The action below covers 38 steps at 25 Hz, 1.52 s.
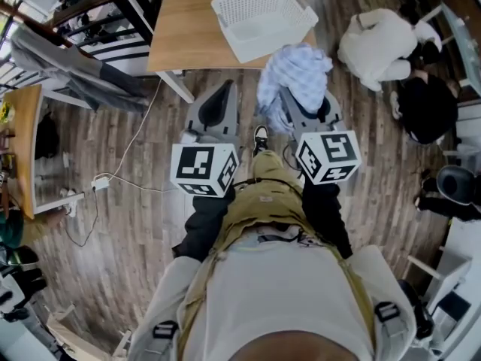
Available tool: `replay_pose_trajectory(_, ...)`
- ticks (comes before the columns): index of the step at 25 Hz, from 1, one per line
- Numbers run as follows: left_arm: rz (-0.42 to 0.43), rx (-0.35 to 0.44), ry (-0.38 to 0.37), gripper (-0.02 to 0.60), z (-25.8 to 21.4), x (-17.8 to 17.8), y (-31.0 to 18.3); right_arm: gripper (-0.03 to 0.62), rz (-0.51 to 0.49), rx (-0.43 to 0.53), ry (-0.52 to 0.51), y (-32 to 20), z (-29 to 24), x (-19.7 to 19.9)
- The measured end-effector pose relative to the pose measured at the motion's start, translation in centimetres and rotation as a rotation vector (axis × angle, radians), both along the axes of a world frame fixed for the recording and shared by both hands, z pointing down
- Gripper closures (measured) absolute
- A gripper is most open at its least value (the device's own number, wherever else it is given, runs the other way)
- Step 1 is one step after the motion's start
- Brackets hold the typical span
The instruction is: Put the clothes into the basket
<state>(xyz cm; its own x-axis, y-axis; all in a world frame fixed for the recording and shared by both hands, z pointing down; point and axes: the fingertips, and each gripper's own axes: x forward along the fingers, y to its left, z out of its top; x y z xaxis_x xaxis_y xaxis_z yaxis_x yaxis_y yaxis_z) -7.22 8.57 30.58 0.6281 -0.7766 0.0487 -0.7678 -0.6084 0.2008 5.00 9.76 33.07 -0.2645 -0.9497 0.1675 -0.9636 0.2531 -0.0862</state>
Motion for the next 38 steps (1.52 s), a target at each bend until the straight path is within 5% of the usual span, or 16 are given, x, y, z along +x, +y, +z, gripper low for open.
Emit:
replay_pose_trajectory(19, -0.063, -0.056, -0.048, 0.58, 1.2, 9.6, -25.2, 0.407, -0.111, -0.047, -0.036, -26.0, 1.0, 8.8)
replay_pose_trajectory(38, -0.143, -0.232, -0.127, 0.58, 7.9, 9.1, -34.2, 0.407, -0.158, -0.221, -0.098, -34.4, 7.1, 7.2)
